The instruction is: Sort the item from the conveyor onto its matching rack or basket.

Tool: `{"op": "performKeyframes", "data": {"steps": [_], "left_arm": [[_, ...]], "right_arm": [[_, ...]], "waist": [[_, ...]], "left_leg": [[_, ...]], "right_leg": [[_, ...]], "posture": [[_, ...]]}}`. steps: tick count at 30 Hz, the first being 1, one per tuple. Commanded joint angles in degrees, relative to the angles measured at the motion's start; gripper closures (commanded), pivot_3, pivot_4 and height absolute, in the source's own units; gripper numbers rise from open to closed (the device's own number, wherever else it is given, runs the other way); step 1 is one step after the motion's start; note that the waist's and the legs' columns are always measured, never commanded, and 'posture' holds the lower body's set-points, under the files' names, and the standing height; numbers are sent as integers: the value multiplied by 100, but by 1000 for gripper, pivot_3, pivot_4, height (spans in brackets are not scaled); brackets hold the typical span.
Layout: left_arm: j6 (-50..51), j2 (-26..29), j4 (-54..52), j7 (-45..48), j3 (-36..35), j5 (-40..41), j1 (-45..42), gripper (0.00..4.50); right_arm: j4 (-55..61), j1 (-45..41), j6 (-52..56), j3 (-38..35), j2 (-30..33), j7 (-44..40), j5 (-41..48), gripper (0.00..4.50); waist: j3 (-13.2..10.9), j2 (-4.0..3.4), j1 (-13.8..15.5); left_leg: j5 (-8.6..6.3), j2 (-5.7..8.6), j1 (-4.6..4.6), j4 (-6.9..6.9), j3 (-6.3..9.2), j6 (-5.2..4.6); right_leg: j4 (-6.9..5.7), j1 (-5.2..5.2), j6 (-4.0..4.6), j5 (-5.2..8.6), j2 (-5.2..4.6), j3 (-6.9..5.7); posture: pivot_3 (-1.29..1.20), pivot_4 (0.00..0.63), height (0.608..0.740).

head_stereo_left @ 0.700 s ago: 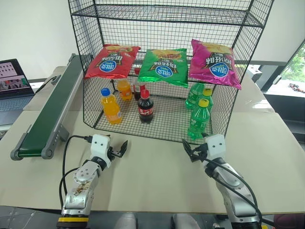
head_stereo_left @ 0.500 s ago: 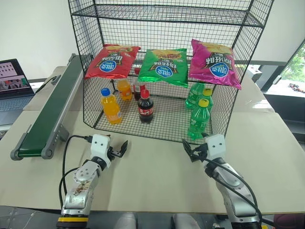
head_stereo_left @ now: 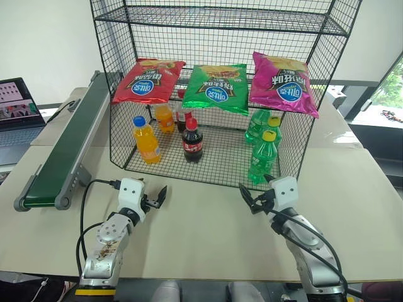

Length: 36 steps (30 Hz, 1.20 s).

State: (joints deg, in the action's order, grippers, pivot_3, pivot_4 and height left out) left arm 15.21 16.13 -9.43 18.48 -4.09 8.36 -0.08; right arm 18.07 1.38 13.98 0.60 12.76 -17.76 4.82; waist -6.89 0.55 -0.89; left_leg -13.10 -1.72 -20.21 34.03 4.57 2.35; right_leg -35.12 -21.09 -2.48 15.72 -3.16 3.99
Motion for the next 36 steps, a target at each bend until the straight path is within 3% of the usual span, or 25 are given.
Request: {"op": "performKeyframes", "data": {"steps": [1, 36], "left_arm": [[-10, 76, -275, 5, -98, 41, -4, 49], [109, 180, -470, 34, -215, 137, 58, 49]], "right_arm": [[252, -95, -100, 19, -30, 9, 73, 0], [90, -230, -162, 184, -60, -2, 51, 0]], "waist": [[0, 0, 2], [0, 0, 2]], "left_leg": [[0, 0, 0, 0, 0, 0], [0, 0, 0, 0, 0, 0]], "right_leg": [[0, 0, 0, 0, 0, 0], [0, 0, 1, 0, 0, 0]], "posture": [[0, 150, 738], [0, 150, 738]]}}
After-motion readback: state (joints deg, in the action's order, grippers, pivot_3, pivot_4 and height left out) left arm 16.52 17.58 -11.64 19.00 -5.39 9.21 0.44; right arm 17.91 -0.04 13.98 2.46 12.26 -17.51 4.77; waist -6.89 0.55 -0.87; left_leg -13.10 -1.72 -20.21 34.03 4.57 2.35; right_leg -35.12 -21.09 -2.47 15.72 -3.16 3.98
